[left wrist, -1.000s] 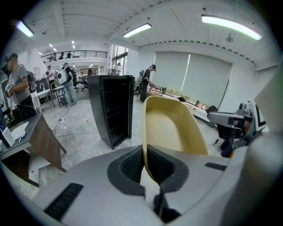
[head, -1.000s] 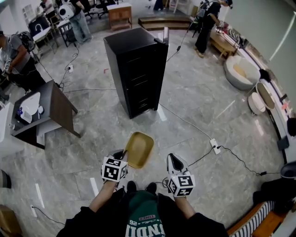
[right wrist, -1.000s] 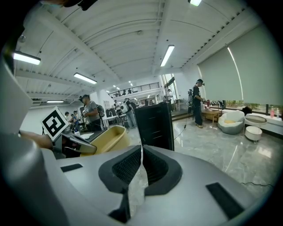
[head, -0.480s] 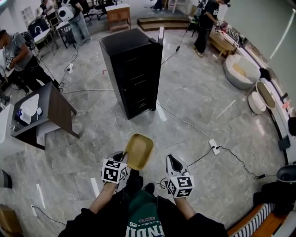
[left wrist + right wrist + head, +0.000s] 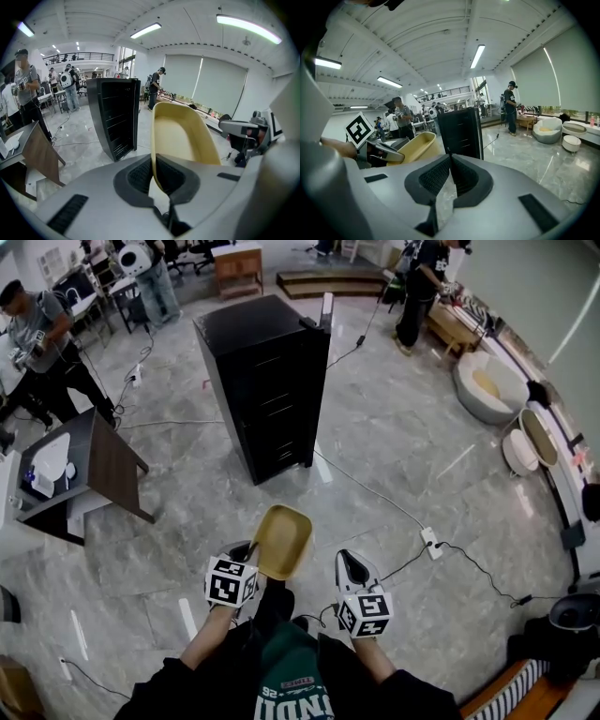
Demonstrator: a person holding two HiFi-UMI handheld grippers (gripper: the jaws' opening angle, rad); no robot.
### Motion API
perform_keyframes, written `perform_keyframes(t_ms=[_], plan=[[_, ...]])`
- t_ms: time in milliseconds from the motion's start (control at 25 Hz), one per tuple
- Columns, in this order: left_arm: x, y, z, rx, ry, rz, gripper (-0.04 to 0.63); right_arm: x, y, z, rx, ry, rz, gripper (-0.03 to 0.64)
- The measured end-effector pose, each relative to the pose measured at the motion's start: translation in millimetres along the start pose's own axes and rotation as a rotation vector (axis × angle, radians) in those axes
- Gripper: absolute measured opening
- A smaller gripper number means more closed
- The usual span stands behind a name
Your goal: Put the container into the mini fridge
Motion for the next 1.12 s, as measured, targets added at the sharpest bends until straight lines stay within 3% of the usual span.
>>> perform_keyframes(t_ms=[480,1120], plan=[[-58,66,-75,-0.012,0.022,0.029,0.015,-98,-20,-57,0.005,0.02,0.014,0.037],[-98,149,-130,-0.031,0.031,0.056,0.015,-197,-10,-110,0.027,0.014,0.029,0.037]])
Point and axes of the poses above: the fingertips, and each gripper's own axes: x backward along the fingers, y to its left, z out of its underside, the point moved 8 cm from there along x, backward along the fingers, and after that the axes turned 5 degrees about y, right-handed, at the moved point
